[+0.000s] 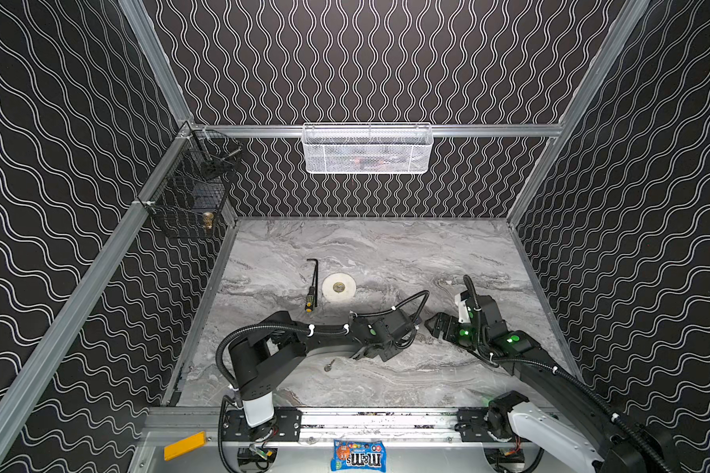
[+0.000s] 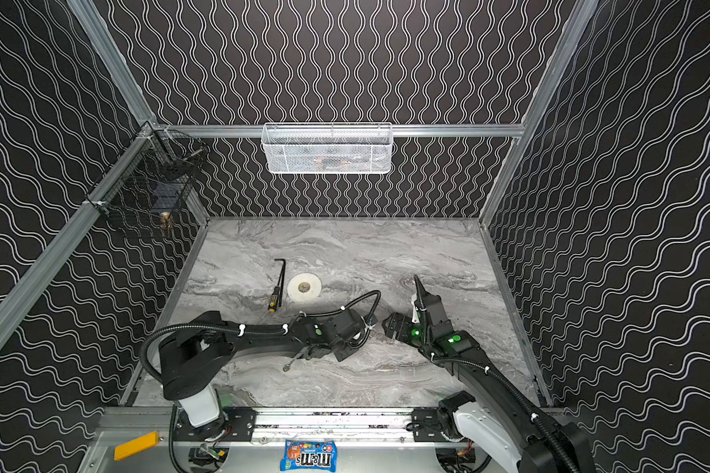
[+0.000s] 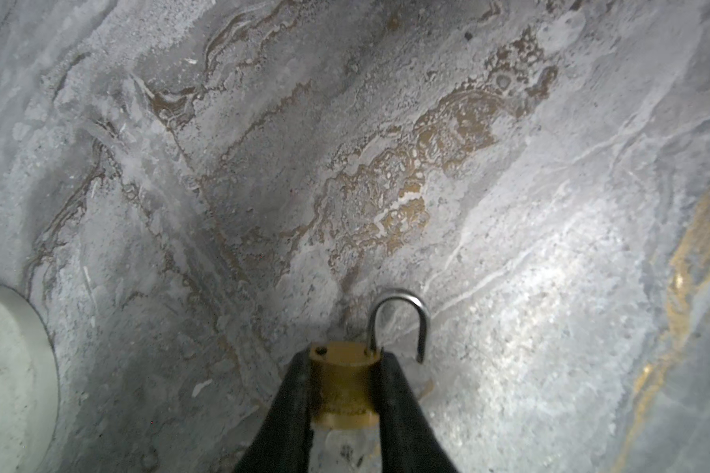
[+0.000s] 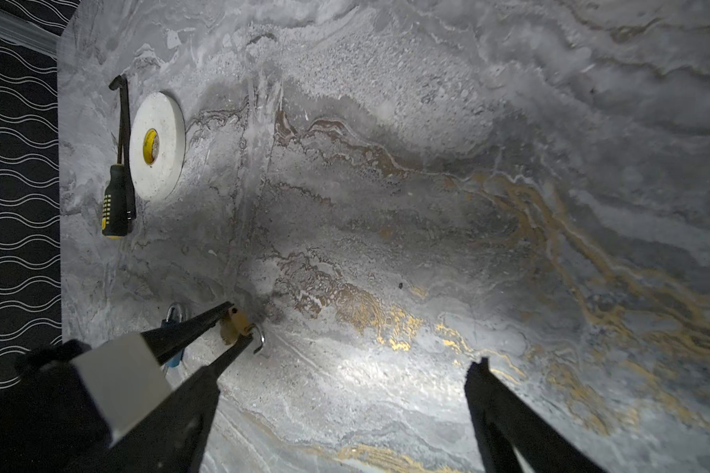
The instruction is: Unlock with the key
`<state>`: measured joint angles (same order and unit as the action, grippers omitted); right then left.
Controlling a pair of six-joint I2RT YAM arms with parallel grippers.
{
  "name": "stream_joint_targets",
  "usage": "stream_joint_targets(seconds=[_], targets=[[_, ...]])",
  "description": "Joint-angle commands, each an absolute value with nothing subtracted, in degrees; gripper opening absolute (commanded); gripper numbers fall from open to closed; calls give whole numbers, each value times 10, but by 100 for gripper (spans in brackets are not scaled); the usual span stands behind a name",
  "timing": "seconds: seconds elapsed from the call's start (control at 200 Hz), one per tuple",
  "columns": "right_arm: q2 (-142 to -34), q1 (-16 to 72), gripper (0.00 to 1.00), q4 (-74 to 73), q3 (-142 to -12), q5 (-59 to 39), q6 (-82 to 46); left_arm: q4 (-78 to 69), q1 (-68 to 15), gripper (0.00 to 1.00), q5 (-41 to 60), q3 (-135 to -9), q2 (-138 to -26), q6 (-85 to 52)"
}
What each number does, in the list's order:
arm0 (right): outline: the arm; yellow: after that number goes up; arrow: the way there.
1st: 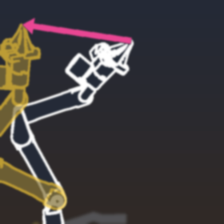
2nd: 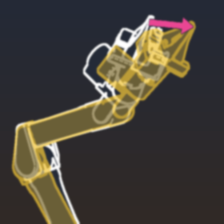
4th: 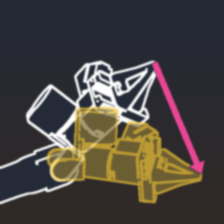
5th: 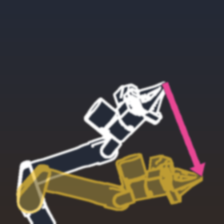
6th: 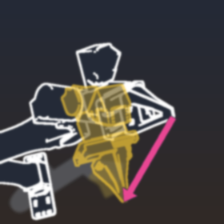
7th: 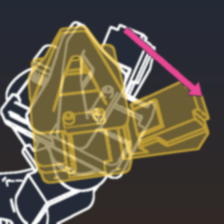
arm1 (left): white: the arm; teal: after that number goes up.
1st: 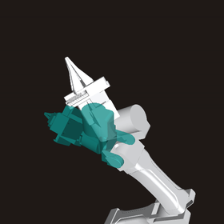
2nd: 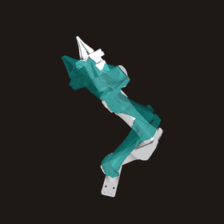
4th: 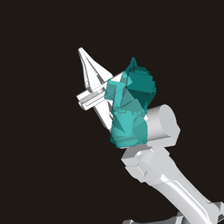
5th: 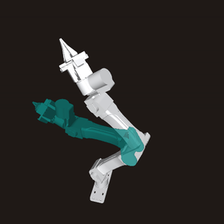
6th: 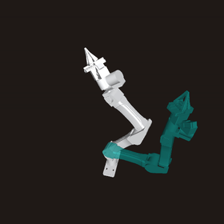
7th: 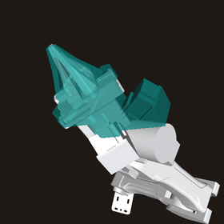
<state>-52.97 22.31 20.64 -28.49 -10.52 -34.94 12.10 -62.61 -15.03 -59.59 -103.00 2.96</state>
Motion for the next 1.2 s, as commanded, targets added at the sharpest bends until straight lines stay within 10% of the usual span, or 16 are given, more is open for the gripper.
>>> stream_joint_targets(seconds=[0.0,1.196], targets=[[-527,221,95,193,-282,-113,-345,139,-624,10,-135,-604,-1039,68],[-516,205,96,193,-279,-128,-343,122,-620,44,-115,-606,-1095,69]])
